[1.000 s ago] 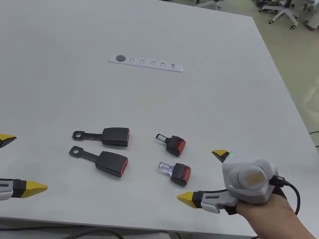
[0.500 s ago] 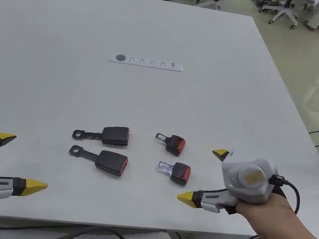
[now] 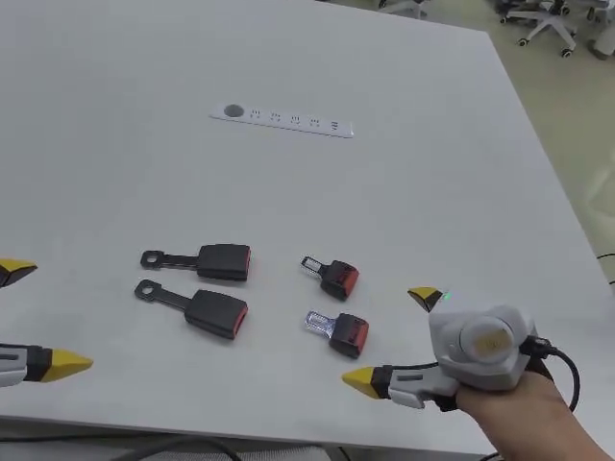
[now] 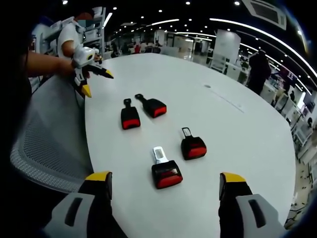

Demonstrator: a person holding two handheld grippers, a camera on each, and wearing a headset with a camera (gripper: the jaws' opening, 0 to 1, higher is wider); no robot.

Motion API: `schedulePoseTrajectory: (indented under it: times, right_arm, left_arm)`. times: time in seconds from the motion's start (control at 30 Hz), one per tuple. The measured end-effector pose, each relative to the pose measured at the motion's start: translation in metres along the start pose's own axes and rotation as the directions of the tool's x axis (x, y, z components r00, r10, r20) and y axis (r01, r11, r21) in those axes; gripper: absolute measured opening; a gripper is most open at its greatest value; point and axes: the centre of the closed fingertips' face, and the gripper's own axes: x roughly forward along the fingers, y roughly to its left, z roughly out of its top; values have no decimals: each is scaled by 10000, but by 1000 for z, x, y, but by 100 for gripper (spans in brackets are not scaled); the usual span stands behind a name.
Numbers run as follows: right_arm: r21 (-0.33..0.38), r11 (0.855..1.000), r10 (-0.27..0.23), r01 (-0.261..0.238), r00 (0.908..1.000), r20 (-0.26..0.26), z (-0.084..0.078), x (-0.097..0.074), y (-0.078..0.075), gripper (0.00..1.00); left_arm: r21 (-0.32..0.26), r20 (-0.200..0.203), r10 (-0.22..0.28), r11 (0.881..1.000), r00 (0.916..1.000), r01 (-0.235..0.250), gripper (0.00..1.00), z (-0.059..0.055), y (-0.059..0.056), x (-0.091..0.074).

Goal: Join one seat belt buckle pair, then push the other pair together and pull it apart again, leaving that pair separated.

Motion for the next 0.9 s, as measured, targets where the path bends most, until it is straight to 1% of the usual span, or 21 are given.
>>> schedulePoseTrajectory:
  times: [0.17,0.23,0.3,0.33,0.43,0.47,0.53,0.57,0.6,0.7,0.73,0.8,0.83,0.87,0.9]
  right_arm:
    - [-24,10000,35,-35,10000,-36,1,-1,2,88]
    - [-24,9999,120,-121,9999,-76,0,-1,3,83]
    - [-36,9998,191,-192,9998,-113,0,-1,4,81]
    - [-41,9998,186,-187,9998,-116,0,-1,4,82]
    - [-89,9994,344,-346,9992,-190,1,0,7,78]
    - [-123,9992,377,-379,9991,-185,1,0,8,78]
    - [-183,9989,422,-426,9989,-203,2,2,7,78]
    - [-226,9987,448,-453,9988,-213,3,3,6,78]
    - [-246,9986,460,-465,9987,-220,3,4,6,78]
    - [-334,9981,505,-512,9985,-221,6,4,7,78]
    - [-403,9978,511,-518,9985,-196,7,4,7,77]
    - [-454,9975,541,-550,9983,-199,8,7,7,76]
    - [-478,9973,552,-562,9982,-215,8,8,6,76]
    - [-500,9971,569,-580,9981,-231,8,9,6,76]
    - [-509,9970,575,-587,9980,-245,8,9,6,75]
  left_arm:
    - [122,-68,-170,9998,9998,171,89,0,-4,1]
    - [187,-72,-236,9995,9997,237,88,0,-5,0]
    - [424,6,-360,9985,9994,359,87,2,-7,1]
    - [451,-49,-424,9981,9991,426,86,1,-10,2]
    - [625,-159,-576,9963,9982,585,83,-1,-12,3]
    - [701,-220,-652,9953,9976,666,82,0,-15,4]
    - [771,-281,-730,9942,9969,750,80,0,-16,4]
    - [785,-340,-803,9935,9962,828,77,-1,-17,4]
    - [884,-378,-883,9919,9954,913,74,3,-21,4]
    - [1077,-431,-965,9891,9944,1007,73,10,-24,7]
    - [1238,-455,-1064,9860,9933,1113,73,14,-27,8]
    - [1483,-523,-1169,9812,9918,1235,72,19,-29,11]
    - [1690,-622,-1269,9762,9900,1357,71,22,-30,14]
    - [1799,-689,-1330,9732,9887,1434,69,23,-31,16]
    - [1883,-737,-1395,9704,9875,1512,67,27,-34,19]
